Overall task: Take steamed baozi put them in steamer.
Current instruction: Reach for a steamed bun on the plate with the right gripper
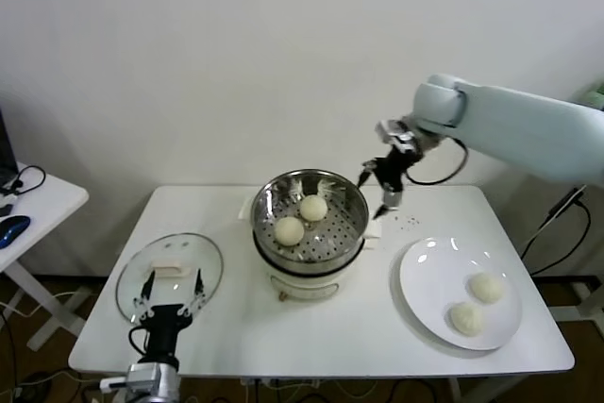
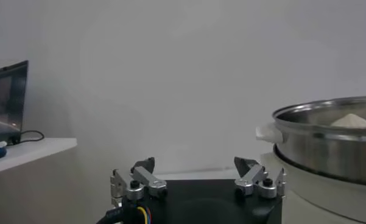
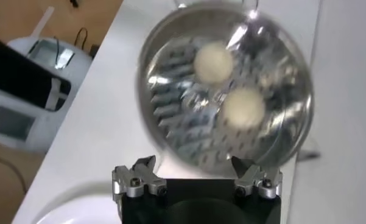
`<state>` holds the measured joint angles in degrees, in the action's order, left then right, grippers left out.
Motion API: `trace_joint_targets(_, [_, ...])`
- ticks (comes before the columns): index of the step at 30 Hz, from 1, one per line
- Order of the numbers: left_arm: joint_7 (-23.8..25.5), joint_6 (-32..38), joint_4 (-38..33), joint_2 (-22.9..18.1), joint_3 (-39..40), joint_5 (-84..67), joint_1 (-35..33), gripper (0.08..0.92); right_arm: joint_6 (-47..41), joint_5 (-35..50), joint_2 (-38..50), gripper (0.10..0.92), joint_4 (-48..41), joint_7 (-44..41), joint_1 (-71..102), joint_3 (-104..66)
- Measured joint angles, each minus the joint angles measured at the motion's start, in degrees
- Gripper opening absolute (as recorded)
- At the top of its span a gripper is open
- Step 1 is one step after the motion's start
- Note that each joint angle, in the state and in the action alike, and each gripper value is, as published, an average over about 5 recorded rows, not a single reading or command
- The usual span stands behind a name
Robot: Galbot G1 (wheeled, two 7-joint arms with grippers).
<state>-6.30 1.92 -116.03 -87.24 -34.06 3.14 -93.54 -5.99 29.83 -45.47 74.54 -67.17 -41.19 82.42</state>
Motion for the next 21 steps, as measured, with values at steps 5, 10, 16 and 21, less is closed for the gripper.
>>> trace_joint_targets(5, [-0.23,-0.16,-0.03,0.00,-0.08,0.02,-0.41,0.823,1.25,-6.06,8.57,0.823,3.50,-1.05,4.80,-3.67])
trace_joint_targets(10, [-0.30,0.09,-0.18,-0.01,-0.51,0.03,-1.13,0.823,2.28,-11.58,14.80,0.823,5.13,-1.49,12.22,-8.98])
trace_joint_targets(16, [-0.58,0.27,0.19,-0.15,-0.95,-0.01,-1.65,0.823,3.11,-16.73,18.88,0.823,6.33,-1.63,21.08,-14.02])
trace_joint_targets(21, [-0.79,0.27,0.78,-0.46,-0.90,0.00,-1.72,0.823,3.54,-19.85,20.66,0.823,6.60,-1.15,27.50,-17.42])
